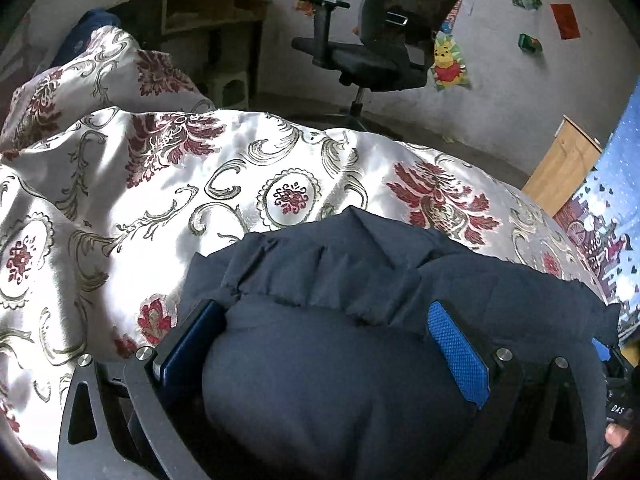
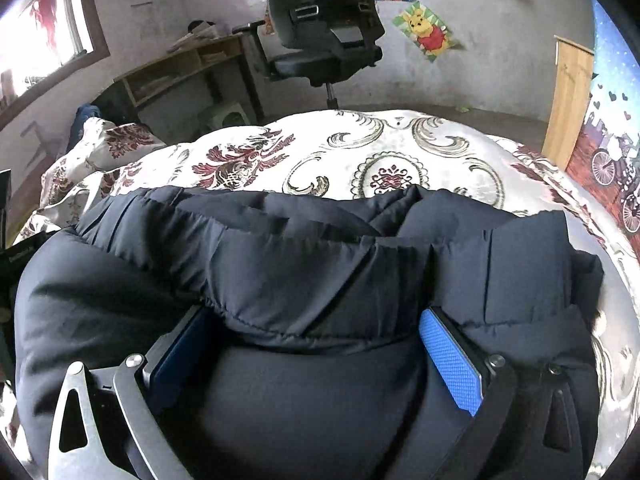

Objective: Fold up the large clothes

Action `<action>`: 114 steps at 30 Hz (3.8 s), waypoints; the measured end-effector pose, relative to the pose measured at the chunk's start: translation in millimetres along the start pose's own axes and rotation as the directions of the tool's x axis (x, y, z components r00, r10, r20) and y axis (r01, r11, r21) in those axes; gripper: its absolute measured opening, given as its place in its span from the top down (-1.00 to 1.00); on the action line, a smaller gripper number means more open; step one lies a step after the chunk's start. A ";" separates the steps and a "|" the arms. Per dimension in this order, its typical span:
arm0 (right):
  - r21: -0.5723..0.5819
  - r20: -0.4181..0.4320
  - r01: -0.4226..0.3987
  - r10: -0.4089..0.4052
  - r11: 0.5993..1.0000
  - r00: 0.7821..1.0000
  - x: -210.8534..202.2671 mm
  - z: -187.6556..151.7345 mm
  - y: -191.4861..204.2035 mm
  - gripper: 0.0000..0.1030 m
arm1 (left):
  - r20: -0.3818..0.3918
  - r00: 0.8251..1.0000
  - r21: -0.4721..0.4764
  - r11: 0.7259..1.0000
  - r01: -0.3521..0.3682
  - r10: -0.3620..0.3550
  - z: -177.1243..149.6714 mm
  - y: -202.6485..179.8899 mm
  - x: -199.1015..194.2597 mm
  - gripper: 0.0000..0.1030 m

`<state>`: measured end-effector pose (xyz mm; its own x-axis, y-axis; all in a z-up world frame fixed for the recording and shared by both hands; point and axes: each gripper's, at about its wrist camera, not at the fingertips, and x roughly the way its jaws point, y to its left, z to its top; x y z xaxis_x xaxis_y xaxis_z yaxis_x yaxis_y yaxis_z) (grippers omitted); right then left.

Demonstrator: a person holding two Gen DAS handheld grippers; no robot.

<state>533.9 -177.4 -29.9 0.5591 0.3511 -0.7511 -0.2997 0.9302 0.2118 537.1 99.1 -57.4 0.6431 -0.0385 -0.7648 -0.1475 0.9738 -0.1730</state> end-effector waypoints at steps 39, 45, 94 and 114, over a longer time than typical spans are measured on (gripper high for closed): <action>0.016 0.167 0.005 -0.008 1.000 0.986 -42.6 -35.8 -0.1 -1.00 | 0.098 0.994 -0.070 0.996 0.051 -0.044 -22.9 24.0 -62.7 -0.98; 0.039 0.175 -0.018 0.011 0.999 0.984 -71.0 -53.3 -8.8 -1.00 | 0.052 0.990 -0.027 0.991 0.131 -0.130 -28.4 55.3 -97.2 -0.98; 0.074 -0.031 -0.176 0.179 0.982 0.983 -44.8 -62.9 -80.3 -1.00 | -0.247 0.844 -0.312 0.864 0.396 -0.476 -31.4 110.9 -5.8 -0.98; 0.076 -0.032 -0.169 0.172 0.983 0.985 -47.9 -64.8 -83.9 -1.00 | -0.292 0.812 -0.396 0.836 0.379 -0.506 -28.8 109.1 0.4 -0.95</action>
<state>482.2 -279.2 -52.3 0.4740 0.5023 -0.7232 -0.3300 0.8628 0.3829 499.6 198.9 -94.5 0.3774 -0.5896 -0.7141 -0.1770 0.7110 -0.6806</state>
